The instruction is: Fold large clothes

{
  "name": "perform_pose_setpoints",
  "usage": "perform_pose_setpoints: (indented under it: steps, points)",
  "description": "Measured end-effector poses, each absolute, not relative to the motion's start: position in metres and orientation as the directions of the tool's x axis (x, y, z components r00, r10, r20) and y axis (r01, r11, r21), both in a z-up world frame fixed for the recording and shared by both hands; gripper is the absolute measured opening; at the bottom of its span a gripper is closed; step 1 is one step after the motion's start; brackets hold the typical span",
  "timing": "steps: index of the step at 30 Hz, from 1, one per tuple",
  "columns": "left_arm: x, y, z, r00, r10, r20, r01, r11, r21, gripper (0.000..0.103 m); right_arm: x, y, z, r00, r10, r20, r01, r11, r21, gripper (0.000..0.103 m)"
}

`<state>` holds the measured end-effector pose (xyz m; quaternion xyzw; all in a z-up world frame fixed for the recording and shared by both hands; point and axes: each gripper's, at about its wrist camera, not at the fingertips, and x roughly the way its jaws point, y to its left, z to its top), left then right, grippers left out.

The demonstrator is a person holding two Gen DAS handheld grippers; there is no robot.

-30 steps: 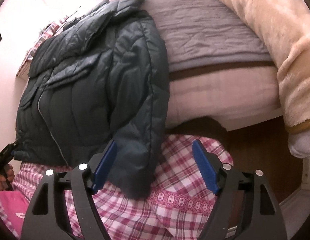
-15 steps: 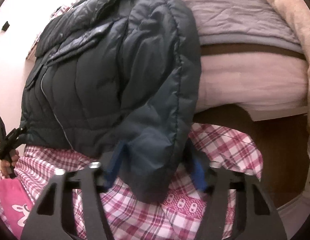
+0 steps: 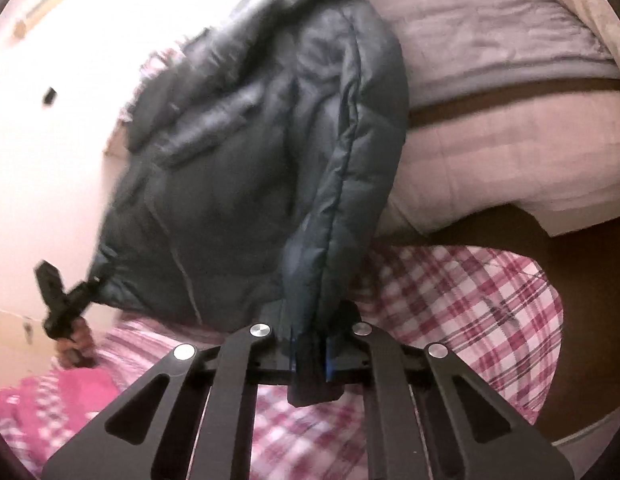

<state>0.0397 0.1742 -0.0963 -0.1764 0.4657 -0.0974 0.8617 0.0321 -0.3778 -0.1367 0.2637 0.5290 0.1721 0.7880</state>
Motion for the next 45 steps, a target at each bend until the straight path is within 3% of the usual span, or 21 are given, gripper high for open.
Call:
perform_pose_setpoints:
  steps: [11,21,32,45]
  points:
    - [0.017,0.184,0.028,0.753,-0.384,-0.534,0.170,0.898,-0.406,0.009,0.005,-0.410,-0.021,0.618,0.603,-0.504,-0.154,0.721,0.675,0.011]
    - [-0.032,0.208,0.060,0.771,-0.444,-0.455,0.221,0.858,-0.463,0.009,-0.043,-0.431,0.023,0.675,0.624,-0.393,-0.209,0.673,0.709,0.011]
    - [0.007,0.197,0.073,0.773,-0.428,-0.468,0.209,0.869,-0.449,0.010,0.010,-0.427,0.033,0.674,0.612,-0.414,-0.177,0.677,0.714,0.010]
    - [0.192,0.188,0.086,0.778,-0.345,-0.525,0.091,0.889,-0.449,0.011,0.225,-0.391,0.075,0.676,0.493,-0.548,-0.142,0.817,0.560,0.010]
